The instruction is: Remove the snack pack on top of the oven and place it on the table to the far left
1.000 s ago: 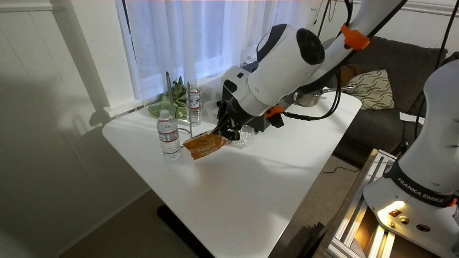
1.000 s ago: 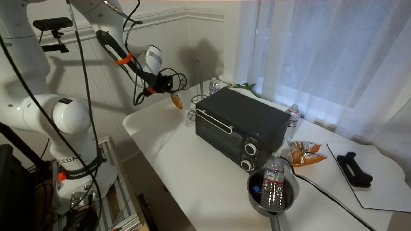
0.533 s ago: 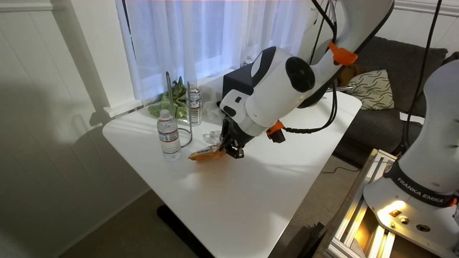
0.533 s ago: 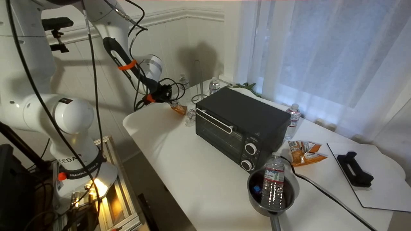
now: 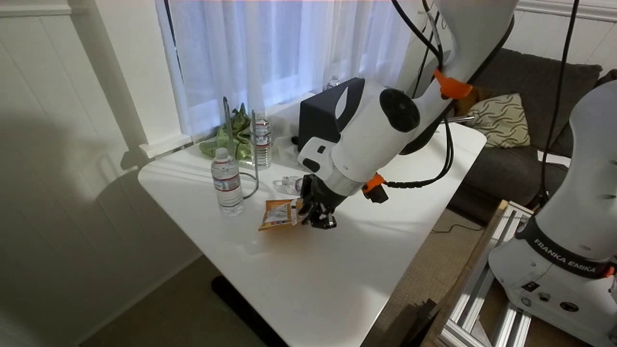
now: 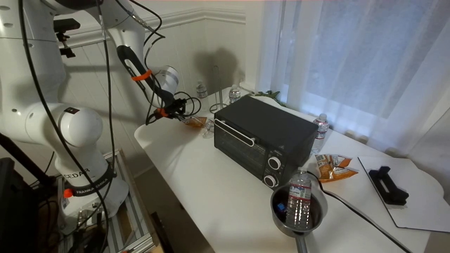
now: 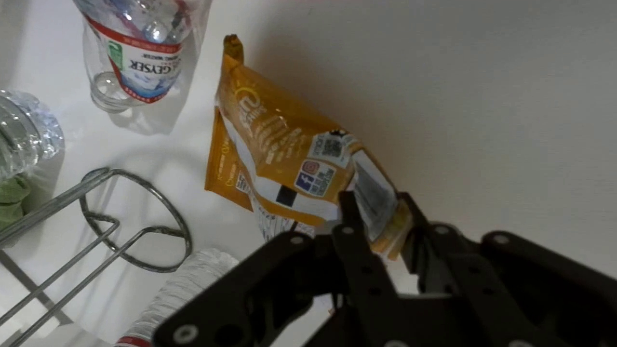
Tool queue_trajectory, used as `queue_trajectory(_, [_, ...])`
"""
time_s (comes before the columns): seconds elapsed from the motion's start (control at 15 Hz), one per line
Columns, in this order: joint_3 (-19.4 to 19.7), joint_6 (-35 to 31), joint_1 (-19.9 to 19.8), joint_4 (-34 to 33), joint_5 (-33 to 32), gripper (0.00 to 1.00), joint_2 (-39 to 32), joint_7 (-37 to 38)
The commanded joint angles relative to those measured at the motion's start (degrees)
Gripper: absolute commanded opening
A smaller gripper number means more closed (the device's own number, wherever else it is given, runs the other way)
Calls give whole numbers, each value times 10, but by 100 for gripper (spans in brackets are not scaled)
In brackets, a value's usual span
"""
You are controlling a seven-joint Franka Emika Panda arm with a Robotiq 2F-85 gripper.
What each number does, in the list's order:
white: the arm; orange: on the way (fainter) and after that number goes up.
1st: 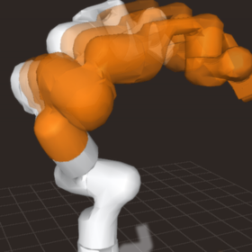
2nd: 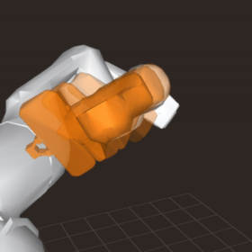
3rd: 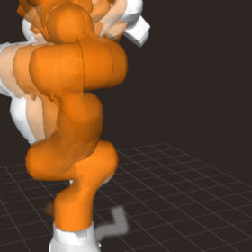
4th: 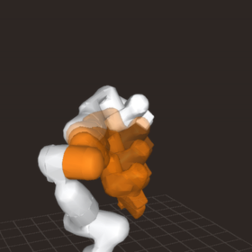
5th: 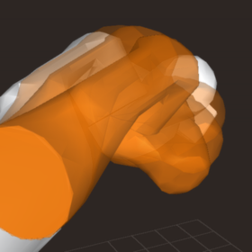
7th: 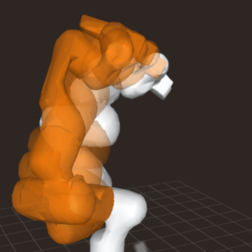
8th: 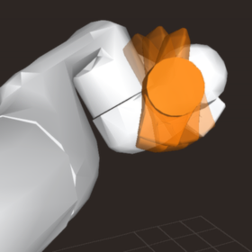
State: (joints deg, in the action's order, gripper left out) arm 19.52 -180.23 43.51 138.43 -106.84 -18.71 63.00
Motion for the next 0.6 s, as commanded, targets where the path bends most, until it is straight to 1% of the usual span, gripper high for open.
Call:
queue_trajectory(0.0, [1,-60,-14,-9,1,56,-7,-11])
queue_trajectory(0.07, [6,-77,-17,-5,3,62,-3,-16])
queue_trajectory(0.13, [-86,-65,-122,25,81,70,18,-119])
queue_trajectory(0.2, [-97,-76,-144,33,104,77,18,-141])
queue_trajectory(0.27, [-125,-70,-184,52,143,84,22,-180])
queue_trajectory(0.33, [-52,-101,-126,48,115,91,11,-131])
queue_trajectory(0.4, [-56,-113,-155,67,130,97,16,-147])
queue_trajectory(0.47, [-138,-92,-258,98,198,100,35,-229])
queue_trajectory(0.53, [-141,-95,-281,117,222,100,48,-242])
